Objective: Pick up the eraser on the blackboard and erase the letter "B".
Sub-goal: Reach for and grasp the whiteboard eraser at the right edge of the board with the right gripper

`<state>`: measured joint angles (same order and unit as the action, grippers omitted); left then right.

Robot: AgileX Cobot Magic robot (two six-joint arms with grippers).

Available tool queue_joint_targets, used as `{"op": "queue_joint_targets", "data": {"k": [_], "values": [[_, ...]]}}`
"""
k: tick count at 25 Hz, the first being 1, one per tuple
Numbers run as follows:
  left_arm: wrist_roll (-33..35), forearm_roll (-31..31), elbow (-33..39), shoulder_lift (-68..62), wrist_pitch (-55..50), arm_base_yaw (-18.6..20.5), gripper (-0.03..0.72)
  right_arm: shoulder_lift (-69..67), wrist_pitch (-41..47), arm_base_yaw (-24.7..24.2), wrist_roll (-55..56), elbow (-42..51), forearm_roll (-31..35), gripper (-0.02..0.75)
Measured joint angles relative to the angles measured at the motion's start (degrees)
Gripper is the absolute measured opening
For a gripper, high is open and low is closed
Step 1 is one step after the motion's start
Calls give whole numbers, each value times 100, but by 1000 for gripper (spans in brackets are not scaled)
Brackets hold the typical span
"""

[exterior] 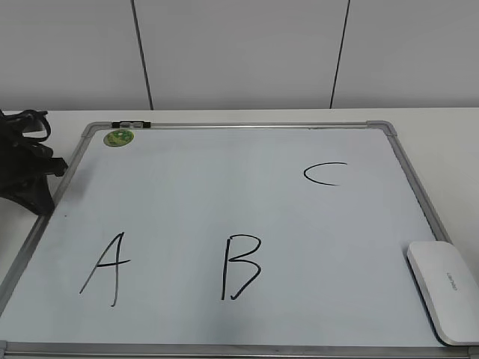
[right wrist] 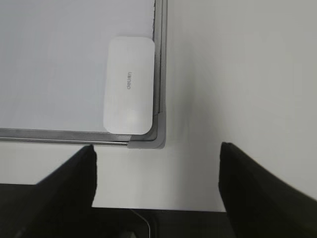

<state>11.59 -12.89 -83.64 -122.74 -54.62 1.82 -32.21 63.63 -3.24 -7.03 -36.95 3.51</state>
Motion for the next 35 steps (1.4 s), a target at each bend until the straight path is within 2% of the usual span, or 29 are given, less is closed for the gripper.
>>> {"op": "queue_joint_targets", "data": {"k": [12, 31, 35], "values": [[0, -48, 0, 0, -9, 9, 13, -1366, 6, 275, -34, -12, 251, 587], [0, -61, 0, 0, -9, 9, 13, -3361, -1329, 275, -308, -22, 900, 587], [0, -61, 0, 0, -9, 9, 13, -3671, -1552, 587, -314, -22, 777, 587]]}}
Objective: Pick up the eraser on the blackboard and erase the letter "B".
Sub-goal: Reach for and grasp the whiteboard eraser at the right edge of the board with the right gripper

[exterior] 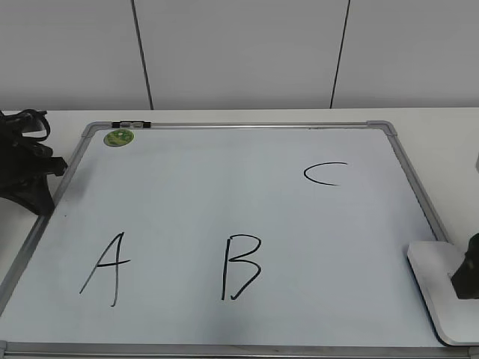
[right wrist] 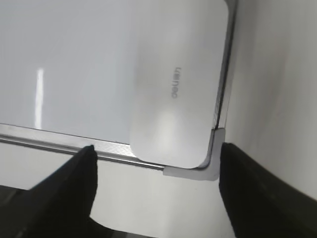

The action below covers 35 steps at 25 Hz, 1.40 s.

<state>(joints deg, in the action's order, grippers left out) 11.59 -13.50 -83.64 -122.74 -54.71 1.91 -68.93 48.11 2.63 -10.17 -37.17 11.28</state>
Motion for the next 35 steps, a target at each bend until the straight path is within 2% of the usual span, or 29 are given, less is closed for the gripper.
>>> {"op": "queue_joint_targets", "data": {"k": [3, 7, 15, 19, 25, 35], "values": [[0, 0, 0, 0, 0, 0, 13, -245, -176, 382, 494, 0, -556, 587], [0, 0, 0, 0, 0, 4, 13, -503, -353, 472, 959, -11, -900, 587], [0, 0, 0, 0, 0, 4, 13, -573, -936, 472, 1107, -11, -828, 588], [0, 0, 0, 0, 0, 4, 13, -573, -1054, 472, 1178, -11, -801, 652], [0, 0, 0, 0, 0, 4, 13, -573, -1063, 472, 1187, -11, -797, 678], [0, 0, 0, 0, 0, 4, 13, -1039, -920, 472, 1187, -11, -728, 679]]}}
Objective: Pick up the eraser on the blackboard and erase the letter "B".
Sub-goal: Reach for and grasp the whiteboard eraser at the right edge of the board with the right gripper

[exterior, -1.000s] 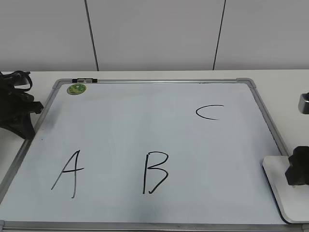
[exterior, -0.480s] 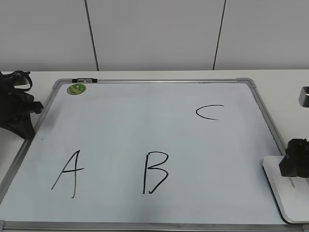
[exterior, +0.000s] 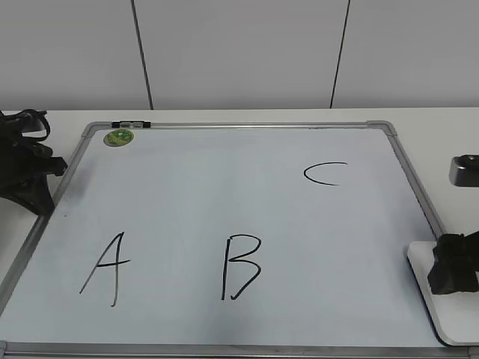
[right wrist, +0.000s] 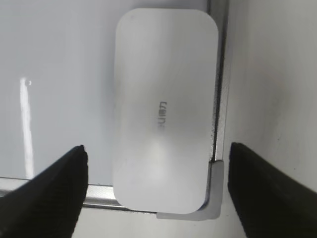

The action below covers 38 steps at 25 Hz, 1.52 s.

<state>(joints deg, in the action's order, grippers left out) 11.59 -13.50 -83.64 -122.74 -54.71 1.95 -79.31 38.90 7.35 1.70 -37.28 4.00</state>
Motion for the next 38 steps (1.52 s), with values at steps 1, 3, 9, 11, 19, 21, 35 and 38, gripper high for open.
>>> {"op": "queue_joint_targets", "data": {"k": [1, 3, 9, 11, 19, 21, 35, 38], "values": [[0, 0, 0, 0, 0, 0, 13, -58, -13, 0, 0, 0, 0, 678], [0, 0, 0, 0, 0, 0, 13, -128, -48, 0, 0, -11, 25, 678], [0, 0, 0, 0, 0, 0, 13, -510, -267, 0, -21, -22, 57, 675], [0, 0, 0, 0, 0, 0, 13, -596, -363, 0, -32, -22, 81, 673], [0, 0, 0, 0, 0, 0, 13, -923, -591, 0, -31, -22, 91, 659], [0, 0, 0, 0, 0, 0, 13, -943, -630, 0, -31, -22, 91, 647], [0, 0, 0, 0, 0, 0, 13, -957, -677, 0, -31, -22, 84, 551], [0, 0, 0, 0, 0, 0, 13, -861, -677, 0, -31, -22, 84, 550]]}}
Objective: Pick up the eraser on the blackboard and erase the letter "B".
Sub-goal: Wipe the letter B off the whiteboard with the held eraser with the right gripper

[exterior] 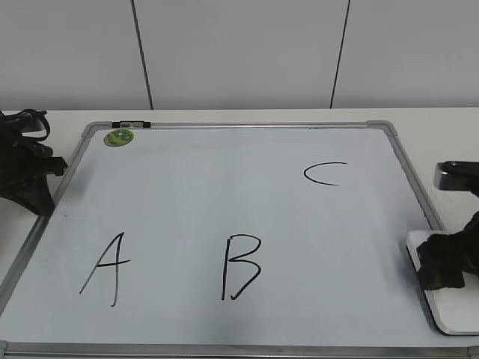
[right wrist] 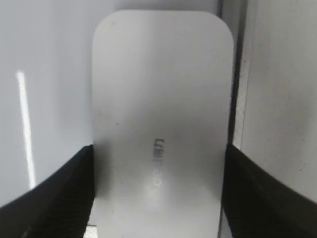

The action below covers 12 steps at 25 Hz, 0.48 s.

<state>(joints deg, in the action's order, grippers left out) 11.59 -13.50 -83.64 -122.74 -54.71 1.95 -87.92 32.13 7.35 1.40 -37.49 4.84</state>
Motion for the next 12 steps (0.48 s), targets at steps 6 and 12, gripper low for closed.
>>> {"op": "queue_joint_targets", "data": {"k": [6, 12], "values": [[0, -4, 0, 0, 10, 0, 13, 498, 18, 4, -57, -11, 57, 550], [0, -4, 0, 0, 10, 0, 13, 668, 732, 13, -333, -641, 244, 550]]}}
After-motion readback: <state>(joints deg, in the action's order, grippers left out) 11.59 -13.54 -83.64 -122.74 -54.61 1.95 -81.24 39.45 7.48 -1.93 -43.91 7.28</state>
